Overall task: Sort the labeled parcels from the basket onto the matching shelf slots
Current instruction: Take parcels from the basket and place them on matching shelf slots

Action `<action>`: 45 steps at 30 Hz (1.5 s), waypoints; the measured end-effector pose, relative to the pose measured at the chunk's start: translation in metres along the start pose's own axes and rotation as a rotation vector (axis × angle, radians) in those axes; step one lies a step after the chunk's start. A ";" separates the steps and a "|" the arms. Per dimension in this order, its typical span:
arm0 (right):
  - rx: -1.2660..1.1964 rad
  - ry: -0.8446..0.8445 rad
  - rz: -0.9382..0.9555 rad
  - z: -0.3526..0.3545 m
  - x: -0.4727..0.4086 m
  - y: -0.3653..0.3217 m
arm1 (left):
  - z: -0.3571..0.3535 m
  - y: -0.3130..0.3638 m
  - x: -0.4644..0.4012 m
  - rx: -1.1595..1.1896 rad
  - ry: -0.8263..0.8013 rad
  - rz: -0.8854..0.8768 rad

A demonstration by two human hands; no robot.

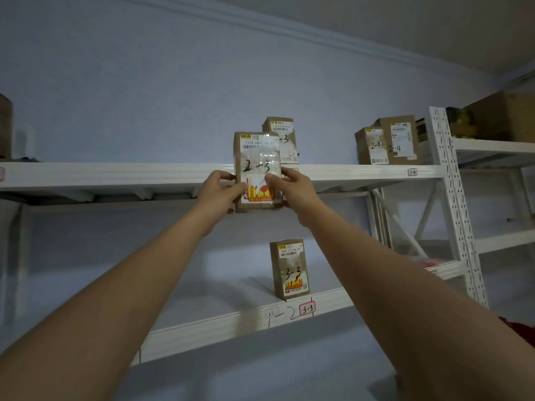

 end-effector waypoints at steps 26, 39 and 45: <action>0.357 0.138 0.298 -0.005 -0.211 0.023 | -0.020 -0.008 -0.201 -0.432 0.120 -0.173; 0.631 0.279 0.338 -0.006 -0.215 0.023 | -0.027 -0.016 -0.202 -0.656 0.107 -0.137; 0.700 0.308 0.344 -0.011 -0.218 0.023 | -0.026 -0.020 -0.204 -0.731 0.146 -0.158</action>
Point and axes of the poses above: each hand's wrist, its own x-axis away from the middle knuckle, its own z-axis out of the back of the hand, y = z × x, the point moved 7 cm from there along -x, towards the middle knuckle, and after that the axes turned 15 degrees about x, right-handed, at the moved point
